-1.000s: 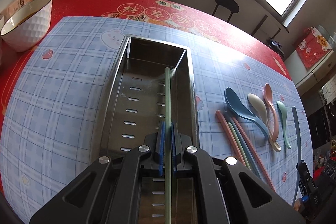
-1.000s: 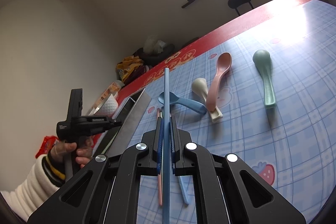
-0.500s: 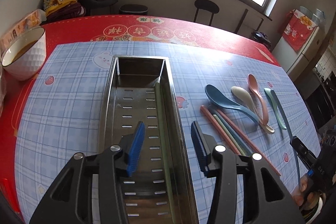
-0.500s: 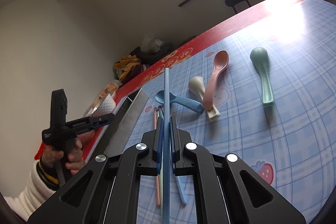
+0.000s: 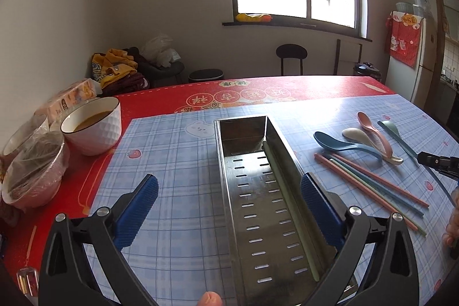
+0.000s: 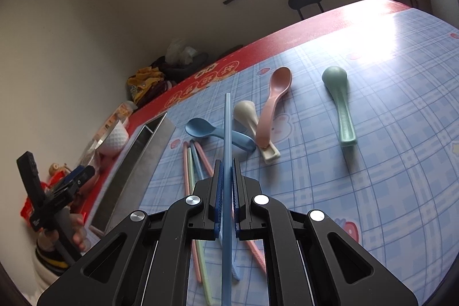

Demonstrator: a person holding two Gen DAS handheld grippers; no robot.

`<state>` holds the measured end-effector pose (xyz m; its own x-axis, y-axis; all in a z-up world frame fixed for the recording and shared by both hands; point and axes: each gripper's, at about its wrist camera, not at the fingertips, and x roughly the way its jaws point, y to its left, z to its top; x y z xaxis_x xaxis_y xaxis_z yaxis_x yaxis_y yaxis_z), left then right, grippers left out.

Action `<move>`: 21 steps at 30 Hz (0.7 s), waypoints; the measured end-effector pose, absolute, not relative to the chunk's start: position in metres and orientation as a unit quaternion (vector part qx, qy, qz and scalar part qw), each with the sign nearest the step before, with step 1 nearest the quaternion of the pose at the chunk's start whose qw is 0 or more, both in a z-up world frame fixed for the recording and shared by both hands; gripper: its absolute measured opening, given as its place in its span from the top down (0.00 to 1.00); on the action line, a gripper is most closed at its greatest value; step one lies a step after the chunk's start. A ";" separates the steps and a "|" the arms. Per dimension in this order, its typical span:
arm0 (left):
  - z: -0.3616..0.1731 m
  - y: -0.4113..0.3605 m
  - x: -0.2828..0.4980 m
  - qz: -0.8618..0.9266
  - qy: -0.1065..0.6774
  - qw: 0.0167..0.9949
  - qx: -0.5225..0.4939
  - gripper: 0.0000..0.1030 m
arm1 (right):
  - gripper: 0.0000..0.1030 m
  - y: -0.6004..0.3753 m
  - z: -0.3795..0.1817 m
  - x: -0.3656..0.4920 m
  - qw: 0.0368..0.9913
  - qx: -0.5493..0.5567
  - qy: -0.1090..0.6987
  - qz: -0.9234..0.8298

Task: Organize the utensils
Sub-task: 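Lower the blue chopstick into the steel tray and open the right tool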

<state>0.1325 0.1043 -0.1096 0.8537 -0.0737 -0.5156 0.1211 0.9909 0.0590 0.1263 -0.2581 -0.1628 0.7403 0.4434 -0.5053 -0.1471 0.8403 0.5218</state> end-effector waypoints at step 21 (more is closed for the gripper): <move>-0.116 0.153 0.122 -0.033 0.236 0.970 -0.054 0.06 | 0.94 -0.093 -0.135 0.209 0.839 0.267 0.429 0.204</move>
<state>0.1217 0.1525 -0.1156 0.8861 -0.0898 -0.4547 0.0386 0.9920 -0.1205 0.2089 -0.0928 -0.1347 0.5485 0.5704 -0.6114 -0.1127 0.7749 0.6219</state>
